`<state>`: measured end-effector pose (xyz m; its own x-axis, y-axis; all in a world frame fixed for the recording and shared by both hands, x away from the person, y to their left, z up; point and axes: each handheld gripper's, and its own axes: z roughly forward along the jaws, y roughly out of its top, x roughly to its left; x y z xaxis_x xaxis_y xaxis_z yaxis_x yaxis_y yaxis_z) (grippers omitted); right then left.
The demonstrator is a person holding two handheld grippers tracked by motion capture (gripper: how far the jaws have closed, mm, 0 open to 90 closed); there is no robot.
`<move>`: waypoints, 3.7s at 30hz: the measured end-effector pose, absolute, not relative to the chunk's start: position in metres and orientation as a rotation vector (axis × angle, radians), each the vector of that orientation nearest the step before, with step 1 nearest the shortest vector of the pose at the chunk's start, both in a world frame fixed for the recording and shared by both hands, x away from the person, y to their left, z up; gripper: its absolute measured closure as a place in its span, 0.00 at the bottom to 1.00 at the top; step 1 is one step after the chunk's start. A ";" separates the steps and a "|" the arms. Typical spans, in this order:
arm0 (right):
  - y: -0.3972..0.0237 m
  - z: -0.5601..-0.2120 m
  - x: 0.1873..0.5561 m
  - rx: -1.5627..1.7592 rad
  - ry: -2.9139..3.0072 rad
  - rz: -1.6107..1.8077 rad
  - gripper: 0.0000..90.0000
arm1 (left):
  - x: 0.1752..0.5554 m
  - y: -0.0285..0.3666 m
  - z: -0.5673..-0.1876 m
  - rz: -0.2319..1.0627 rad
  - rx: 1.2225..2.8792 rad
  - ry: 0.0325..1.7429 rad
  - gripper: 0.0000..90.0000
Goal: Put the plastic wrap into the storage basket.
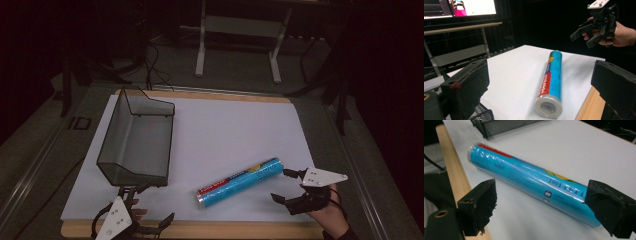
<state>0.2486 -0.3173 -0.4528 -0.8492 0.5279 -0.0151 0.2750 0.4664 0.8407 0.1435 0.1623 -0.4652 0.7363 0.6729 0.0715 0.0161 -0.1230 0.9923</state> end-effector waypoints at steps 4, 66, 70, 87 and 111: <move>-0.309 -0.454 0.251 0.631 2.482 1.280 0.12 | 0.143 0.162 -0.465 0.610 1.607 0.563 0.03; -0.184 -0.432 0.325 -0.228 2.998 0.403 0.16 | 0.122 0.172 -0.469 0.665 1.628 0.628 0.03; -0.176 -0.433 0.326 -0.259 3.003 0.347 0.15 | 0.122 0.173 -0.469 0.662 1.629 0.625 0.03; -0.145 -0.451 0.331 -0.374 3.033 0.125 0.11 | 0.122 0.172 -0.469 0.648 1.632 0.613 0.03; -0.134 -0.492 0.330 -0.503 3.034 -0.068 0.16 | 0.122 0.172 -0.469 0.638 1.633 0.606 0.03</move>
